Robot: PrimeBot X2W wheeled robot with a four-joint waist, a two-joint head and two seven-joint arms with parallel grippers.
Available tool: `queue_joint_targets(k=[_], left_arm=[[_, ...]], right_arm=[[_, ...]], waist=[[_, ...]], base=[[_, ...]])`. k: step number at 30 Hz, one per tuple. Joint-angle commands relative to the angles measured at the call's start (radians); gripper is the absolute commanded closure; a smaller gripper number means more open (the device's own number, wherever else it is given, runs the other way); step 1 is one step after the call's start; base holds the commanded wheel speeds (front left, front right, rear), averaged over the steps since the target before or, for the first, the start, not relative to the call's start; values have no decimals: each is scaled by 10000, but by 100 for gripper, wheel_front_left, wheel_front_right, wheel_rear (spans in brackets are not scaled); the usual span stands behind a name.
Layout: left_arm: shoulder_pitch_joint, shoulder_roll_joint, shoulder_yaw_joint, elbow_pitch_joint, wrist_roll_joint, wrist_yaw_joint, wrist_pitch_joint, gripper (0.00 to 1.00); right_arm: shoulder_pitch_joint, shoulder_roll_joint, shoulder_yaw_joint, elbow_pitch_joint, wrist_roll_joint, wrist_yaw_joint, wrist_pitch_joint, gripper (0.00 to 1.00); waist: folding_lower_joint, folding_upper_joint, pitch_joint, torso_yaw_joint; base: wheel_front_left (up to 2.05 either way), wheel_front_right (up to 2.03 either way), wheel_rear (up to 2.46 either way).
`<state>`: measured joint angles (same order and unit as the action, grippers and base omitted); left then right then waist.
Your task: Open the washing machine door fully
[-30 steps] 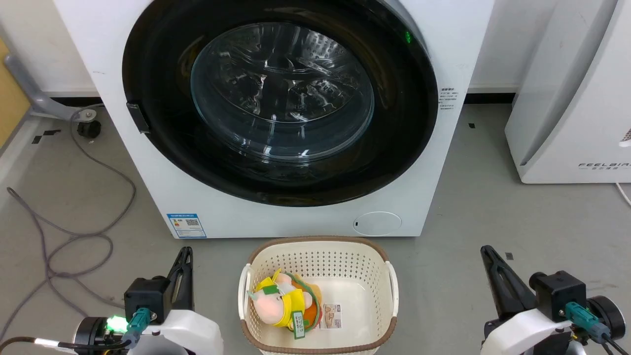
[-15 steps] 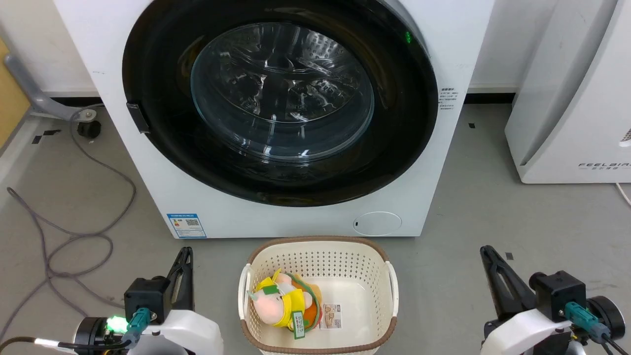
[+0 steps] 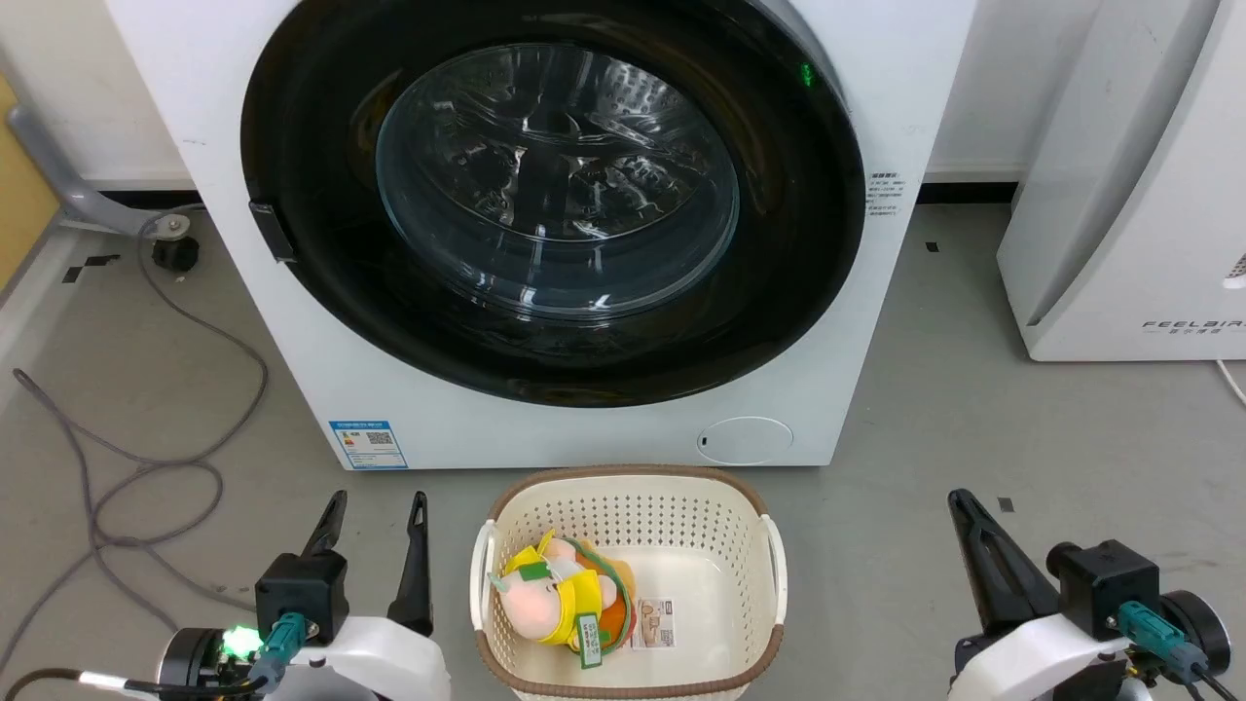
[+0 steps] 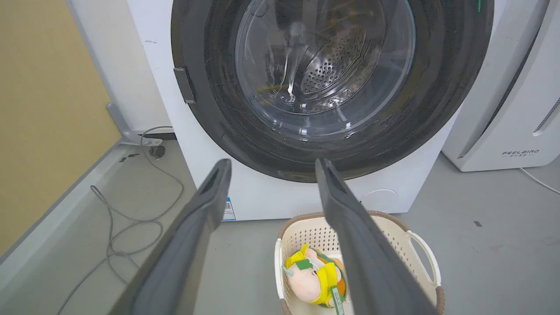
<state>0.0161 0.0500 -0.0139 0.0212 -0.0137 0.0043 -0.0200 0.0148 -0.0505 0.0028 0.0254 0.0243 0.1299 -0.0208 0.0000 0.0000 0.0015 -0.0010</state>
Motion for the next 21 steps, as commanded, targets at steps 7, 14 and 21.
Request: queue_joint_targets(k=[7, 14, 21], left_arm=[[-164, 2, -67, 73, -214, -82, -236, 0], [-232, 2, -106, 129, -331, -109, -382, 0], [-302, 2, -59, 189, -450, -126, -529, 0]], right_arm=[[5, 1, -47, 165, 331, 1, -231, 100], [-2, 1, 31, 284, 1440, 2, -377, 100], [-28, 1, 264, 317, 3459, 2, -524, 100]], waist=[[0, 0, 27, 5], [0, 0, 84, 23], [0, 0, 157, 20]], base=[[0, 0, 0], [0, 0, 0], [0, 0, 0]])
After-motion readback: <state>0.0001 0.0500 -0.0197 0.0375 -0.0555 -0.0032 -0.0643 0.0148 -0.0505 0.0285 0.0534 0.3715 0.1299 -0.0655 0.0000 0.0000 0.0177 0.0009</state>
